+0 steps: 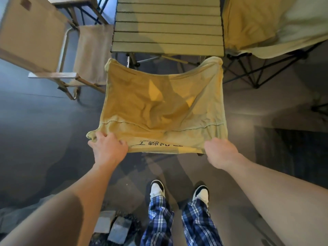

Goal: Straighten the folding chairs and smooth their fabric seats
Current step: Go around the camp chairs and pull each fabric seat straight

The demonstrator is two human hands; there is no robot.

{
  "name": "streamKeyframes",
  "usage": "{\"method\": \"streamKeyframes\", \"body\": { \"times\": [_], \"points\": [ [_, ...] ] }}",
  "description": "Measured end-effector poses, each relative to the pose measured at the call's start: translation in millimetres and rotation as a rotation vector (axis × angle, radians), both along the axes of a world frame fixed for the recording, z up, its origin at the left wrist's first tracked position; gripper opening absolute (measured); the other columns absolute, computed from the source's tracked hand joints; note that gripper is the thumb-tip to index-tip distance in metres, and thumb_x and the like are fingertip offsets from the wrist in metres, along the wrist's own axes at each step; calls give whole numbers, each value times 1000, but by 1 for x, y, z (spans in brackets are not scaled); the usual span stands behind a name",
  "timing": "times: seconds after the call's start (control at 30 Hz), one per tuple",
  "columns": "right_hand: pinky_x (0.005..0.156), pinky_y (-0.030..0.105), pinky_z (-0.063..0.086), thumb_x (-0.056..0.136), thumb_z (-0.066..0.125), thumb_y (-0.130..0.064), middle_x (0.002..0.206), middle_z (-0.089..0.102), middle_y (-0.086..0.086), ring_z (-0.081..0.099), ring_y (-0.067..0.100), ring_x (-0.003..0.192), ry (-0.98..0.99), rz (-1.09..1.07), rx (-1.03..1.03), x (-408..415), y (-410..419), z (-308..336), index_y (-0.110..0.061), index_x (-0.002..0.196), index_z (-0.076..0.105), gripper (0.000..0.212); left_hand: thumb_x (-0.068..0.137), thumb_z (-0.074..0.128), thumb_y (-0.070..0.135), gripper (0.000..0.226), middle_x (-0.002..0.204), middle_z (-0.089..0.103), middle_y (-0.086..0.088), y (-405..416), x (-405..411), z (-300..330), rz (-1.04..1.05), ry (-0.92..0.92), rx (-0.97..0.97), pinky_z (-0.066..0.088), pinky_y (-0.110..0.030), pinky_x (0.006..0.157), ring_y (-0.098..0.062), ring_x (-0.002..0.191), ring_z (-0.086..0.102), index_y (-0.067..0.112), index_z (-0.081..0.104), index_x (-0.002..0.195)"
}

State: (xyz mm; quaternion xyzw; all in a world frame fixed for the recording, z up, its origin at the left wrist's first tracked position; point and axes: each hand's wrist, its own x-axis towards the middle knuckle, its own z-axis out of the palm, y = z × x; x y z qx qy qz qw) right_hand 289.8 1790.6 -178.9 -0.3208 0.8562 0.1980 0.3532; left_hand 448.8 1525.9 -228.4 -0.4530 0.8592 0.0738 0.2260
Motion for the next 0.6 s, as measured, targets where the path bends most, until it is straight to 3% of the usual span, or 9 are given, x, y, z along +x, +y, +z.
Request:
{"method": "streamKeyframes", "body": {
  "times": [0.23, 0.47, 0.53, 0.6],
  "points": [
    [75, 39, 47, 93, 47, -4, 93, 53, 9, 59, 38, 104, -9, -103, -29, -9, 2, -7, -7, 105, 63, 21, 92, 42, 33, 35, 129, 42, -24, 1, -11, 1, -29, -30, 4, 30, -47, 98, -40, 108, 44, 9, 63, 107],
    [75, 39, 47, 92, 45, -1, 104, 61, 13, 58, 39, 105, -25, -129, -86, -8, 6, -7, -6, 108, 63, 24, 93, 45, 36, 37, 138, 34, -22, 4, -18, 18, 68, -160, 91, 35, -54, 101, -49, 120, 36, 14, 60, 118],
    [76, 39, 47, 92, 46, -3, 103, 61, 13, 58, 38, 102, -43, -150, -118, -8, 10, -6, -6, 108, 63, 24, 90, 46, 39, 43, 146, 29, -19, 4, -24, 24, 98, -287, 117, 28, -57, 106, -52, 128, 31, 21, 55, 129],
    [74, 38, 47, 92, 47, -4, 93, 55, 10, 57, 35, 94, -77, -203, -151, -9, 16, -2, -8, 107, 62, 22, 90, 46, 41, 56, 159, 13, -17, 9, -34, 35, 153, -397, 148, 15, -63, 113, -56, 140, 10, 24, 43, 143]
  ]
}}
